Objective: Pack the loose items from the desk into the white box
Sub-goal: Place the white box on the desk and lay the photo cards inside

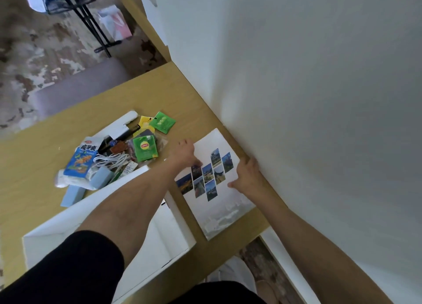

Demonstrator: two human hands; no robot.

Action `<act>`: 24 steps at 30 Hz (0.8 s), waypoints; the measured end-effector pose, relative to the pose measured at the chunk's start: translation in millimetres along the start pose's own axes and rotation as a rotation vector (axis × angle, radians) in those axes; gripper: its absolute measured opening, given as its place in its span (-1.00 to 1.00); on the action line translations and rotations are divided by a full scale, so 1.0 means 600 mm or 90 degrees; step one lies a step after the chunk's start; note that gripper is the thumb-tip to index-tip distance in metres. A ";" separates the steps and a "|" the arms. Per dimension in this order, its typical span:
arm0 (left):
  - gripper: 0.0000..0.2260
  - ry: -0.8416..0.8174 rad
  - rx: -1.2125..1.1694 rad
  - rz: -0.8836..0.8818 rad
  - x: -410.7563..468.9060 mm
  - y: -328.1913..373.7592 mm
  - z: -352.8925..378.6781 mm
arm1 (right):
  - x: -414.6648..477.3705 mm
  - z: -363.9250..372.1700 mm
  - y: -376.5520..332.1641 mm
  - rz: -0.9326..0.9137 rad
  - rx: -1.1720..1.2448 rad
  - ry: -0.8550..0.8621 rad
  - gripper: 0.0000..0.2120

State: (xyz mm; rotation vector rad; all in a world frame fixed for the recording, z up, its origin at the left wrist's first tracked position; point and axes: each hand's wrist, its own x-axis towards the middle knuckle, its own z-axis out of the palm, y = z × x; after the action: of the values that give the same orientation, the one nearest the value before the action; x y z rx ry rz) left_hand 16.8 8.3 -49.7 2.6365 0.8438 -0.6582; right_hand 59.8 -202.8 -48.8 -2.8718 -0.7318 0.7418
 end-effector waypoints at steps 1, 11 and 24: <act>-0.20 -0.014 -0.002 -0.013 0.003 -0.006 -0.003 | -0.002 -0.002 -0.003 -0.017 0.017 0.012 -0.33; -0.29 -0.027 -0.326 -0.001 -0.033 -0.074 -0.102 | -0.031 -0.156 -0.038 -0.215 0.223 0.069 -0.84; -0.73 0.451 -0.643 0.079 -0.393 -0.273 -0.245 | -0.172 -0.407 -0.294 -0.543 0.144 0.199 -0.82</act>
State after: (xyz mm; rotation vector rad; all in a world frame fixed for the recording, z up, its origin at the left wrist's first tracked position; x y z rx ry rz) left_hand -204.0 85.6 172.1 1.8852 0.8407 0.6494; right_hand 21.1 -87.2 245.4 -2.0715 -1.5219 0.2241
